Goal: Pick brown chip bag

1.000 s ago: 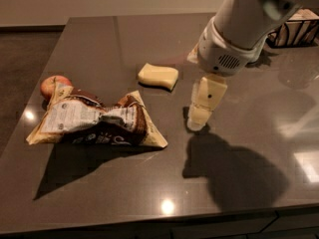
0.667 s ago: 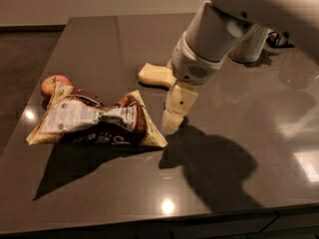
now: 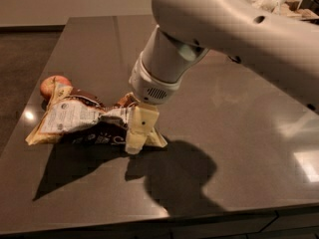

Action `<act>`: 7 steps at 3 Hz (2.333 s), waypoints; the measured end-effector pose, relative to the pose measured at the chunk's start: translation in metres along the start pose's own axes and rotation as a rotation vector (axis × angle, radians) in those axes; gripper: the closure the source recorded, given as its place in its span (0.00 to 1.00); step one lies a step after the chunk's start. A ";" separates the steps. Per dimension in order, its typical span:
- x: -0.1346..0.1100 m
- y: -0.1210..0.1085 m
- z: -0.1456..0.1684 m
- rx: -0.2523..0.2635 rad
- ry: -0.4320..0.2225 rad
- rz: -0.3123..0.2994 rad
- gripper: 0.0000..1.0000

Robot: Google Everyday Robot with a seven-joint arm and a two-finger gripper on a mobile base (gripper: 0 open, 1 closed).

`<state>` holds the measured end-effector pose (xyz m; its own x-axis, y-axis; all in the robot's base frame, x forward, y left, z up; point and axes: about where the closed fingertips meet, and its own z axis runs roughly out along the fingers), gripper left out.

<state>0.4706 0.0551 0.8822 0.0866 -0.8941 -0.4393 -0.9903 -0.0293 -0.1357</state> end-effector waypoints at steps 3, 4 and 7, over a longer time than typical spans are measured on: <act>-0.027 0.006 0.016 -0.041 -0.021 -0.038 0.62; -0.024 -0.001 -0.010 -0.074 -0.080 -0.079 0.87; -0.022 -0.026 -0.134 -0.142 -0.340 -0.356 1.00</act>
Offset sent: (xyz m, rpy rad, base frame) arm -0.0044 0.0415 -0.0198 -0.0094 0.0327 0.0517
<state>0.4802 0.0162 1.0144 0.4280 -0.6223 -0.6554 -0.8961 -0.3868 -0.2179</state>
